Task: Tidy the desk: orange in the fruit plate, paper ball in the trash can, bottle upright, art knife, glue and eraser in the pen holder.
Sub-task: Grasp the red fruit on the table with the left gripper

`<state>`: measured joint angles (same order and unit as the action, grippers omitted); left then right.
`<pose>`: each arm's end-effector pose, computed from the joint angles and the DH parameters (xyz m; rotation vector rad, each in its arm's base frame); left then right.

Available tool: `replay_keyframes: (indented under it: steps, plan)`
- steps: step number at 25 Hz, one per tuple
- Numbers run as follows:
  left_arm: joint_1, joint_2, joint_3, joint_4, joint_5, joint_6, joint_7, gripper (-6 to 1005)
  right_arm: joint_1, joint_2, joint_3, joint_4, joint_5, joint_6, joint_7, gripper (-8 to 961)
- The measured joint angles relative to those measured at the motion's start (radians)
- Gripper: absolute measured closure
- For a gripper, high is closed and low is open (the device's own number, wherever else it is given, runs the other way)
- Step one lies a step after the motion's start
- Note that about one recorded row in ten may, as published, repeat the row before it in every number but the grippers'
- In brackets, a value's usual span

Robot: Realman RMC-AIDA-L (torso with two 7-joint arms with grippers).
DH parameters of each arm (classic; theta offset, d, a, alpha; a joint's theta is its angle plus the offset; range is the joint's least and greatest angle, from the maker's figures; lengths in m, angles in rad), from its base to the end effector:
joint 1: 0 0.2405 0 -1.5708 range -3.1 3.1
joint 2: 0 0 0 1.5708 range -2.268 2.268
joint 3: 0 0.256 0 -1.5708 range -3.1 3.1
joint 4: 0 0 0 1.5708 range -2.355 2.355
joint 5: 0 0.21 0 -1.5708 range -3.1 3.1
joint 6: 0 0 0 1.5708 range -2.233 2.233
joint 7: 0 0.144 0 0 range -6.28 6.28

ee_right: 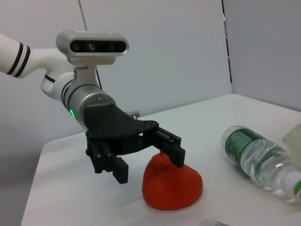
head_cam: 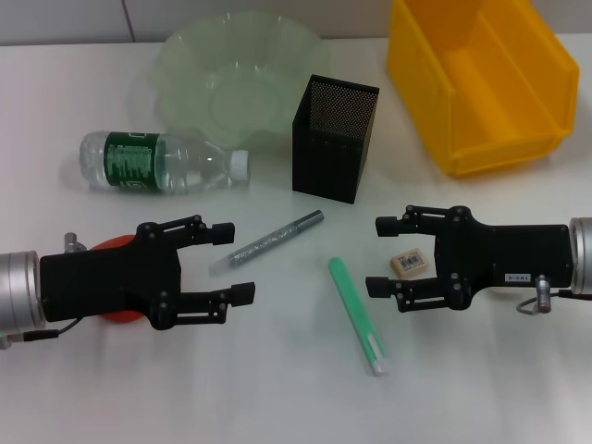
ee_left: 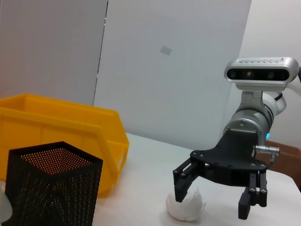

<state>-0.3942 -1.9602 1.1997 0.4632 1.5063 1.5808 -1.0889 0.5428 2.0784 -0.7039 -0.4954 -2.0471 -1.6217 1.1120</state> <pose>-0.2841 0.2771 -0.0158 -2.8260 -0.4405 -0.8438 0.2630 0.3014 -0.0326 -2.8862 0.3914 0.7381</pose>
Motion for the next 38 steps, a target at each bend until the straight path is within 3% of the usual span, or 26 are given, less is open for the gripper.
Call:
replay_keyframes:
  steps: [19,24,32,38]
  plan:
    - [0.006,0.005,-0.025,0.014,0.0,-0.004,0.002,170,0.0,-0.001,0.0,0.0,-0.001,0.011,0.0,122]
    - [0.042,0.021,-0.085,0.015,0.0,-0.011,0.032,171,0.001,-0.002,0.0,-0.004,0.003,0.011,0.0,122]
    - [0.099,0.066,-0.117,0.018,0.003,-0.071,0.025,172,0.01,-0.001,0.0,-0.008,0.003,0.011,0.0,123]
    - [0.115,0.072,-0.222,0.016,0.115,-0.105,0.021,173,0.013,-0.001,0.0,-0.009,0.002,0.018,0.0,123]
